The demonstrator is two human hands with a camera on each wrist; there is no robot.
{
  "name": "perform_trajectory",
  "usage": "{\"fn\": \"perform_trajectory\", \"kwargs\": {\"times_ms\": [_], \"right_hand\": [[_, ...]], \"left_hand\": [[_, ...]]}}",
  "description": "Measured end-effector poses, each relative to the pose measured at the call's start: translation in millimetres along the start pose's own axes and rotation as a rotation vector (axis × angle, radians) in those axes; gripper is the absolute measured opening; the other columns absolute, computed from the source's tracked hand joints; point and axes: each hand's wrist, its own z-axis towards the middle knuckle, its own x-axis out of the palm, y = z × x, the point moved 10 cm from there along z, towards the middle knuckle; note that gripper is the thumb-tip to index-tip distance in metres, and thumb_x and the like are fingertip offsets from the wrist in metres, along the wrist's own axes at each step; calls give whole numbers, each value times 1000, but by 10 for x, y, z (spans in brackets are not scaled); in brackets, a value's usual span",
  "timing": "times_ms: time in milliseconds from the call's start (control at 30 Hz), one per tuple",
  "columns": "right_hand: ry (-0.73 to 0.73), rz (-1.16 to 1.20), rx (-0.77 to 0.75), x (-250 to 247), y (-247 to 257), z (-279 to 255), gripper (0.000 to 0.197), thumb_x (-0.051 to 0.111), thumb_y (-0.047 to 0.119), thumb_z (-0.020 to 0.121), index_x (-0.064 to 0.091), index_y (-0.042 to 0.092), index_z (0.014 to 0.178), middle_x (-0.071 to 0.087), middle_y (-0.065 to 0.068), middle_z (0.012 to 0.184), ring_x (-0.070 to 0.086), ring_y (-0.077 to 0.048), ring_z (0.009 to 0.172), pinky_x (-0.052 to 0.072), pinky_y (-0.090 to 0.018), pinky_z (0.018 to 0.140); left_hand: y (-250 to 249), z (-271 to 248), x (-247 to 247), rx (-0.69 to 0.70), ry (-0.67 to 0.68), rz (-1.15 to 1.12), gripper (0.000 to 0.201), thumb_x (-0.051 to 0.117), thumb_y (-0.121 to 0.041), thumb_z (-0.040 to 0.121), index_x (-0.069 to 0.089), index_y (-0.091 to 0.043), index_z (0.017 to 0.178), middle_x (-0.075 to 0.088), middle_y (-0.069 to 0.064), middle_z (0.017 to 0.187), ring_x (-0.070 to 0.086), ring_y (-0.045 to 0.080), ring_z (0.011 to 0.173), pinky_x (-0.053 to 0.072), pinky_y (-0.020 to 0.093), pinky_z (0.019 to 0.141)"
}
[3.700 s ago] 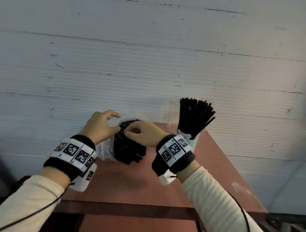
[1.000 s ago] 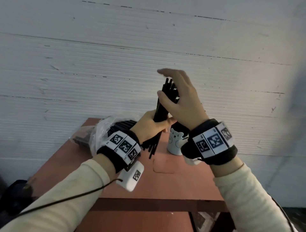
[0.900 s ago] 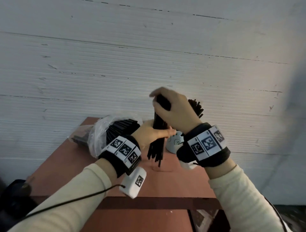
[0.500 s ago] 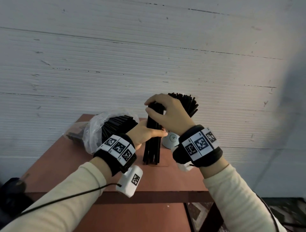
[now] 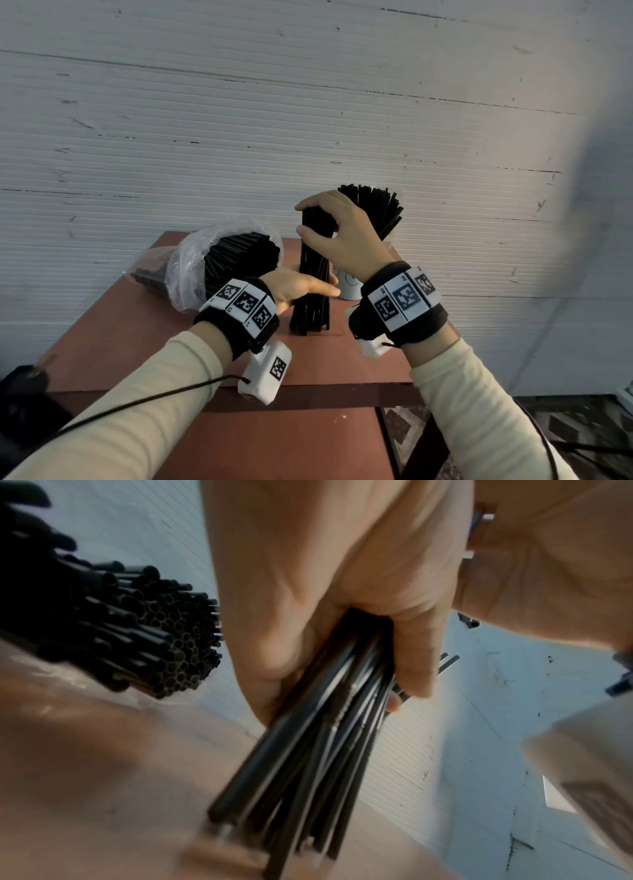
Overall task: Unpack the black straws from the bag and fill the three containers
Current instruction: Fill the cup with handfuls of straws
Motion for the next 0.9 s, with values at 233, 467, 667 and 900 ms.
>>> {"fn": "perform_trajectory", "kwargs": {"times_ms": [233,467,667,900], "right_hand": [[-66,37,14,-275,53,-80,50,74,30,83,54,19,128,54,4,124,52,-2,112,43,-13,95],[121,74,130,-383,-76,-184,75,78,59,60,53,25,121,49,8,121,47,-4,116,41,-12,89],[322,126,129,-39,-180,-237,28,74,25,78,65,-1,82,65,-12,76,65,-24,74,53,-43,69],[25,248,155,-652,-300,67,7,68,2,83,64,-2,79,64,-2,72,63,-7,68,50,-18,64]], "left_hand": [[-198,-44,63,90,47,142,33,61,-39,92,57,-13,71,61,2,74,67,19,88,48,33,97],[-500,-227,364,236,263,253,29,62,-35,89,58,-13,70,61,0,69,69,20,80,54,40,91],[-536,-200,462,292,247,301,14,69,-19,88,68,-5,86,70,14,80,71,20,80,57,33,80],[-603,160,164,322,-56,78,83,89,-43,60,43,-32,129,64,1,119,63,11,109,54,38,92]]}}
